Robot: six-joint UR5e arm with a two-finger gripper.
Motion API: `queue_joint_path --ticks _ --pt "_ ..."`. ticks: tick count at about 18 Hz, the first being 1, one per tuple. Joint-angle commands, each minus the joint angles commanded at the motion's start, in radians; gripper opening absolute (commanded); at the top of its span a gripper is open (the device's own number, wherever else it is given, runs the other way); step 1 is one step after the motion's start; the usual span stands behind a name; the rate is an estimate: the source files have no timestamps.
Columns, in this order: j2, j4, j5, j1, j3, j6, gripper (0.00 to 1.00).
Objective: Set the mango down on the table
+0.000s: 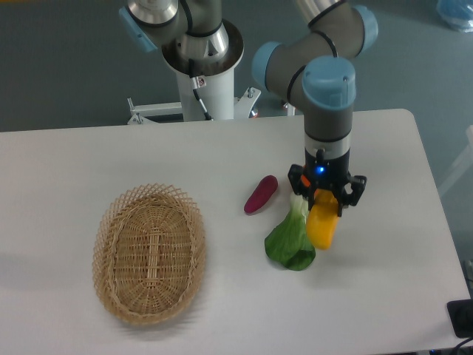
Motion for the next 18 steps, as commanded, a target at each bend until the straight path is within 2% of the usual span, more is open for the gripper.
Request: queue_joint_path --ticks 5,7,13,18 --pt "-0.164 0.005 0.003 -0.069 0.156 -0.195 0.45" --pt "-0.209 0.005 0.003 -0.084 0.19 -0.238 0.45" --pt "-0.269 0.005 0.005 -0.104 0.195 -0.261 0.46" --pt "-0.278 0.003 0.006 -0.114 0.187 -0.286 0.49"
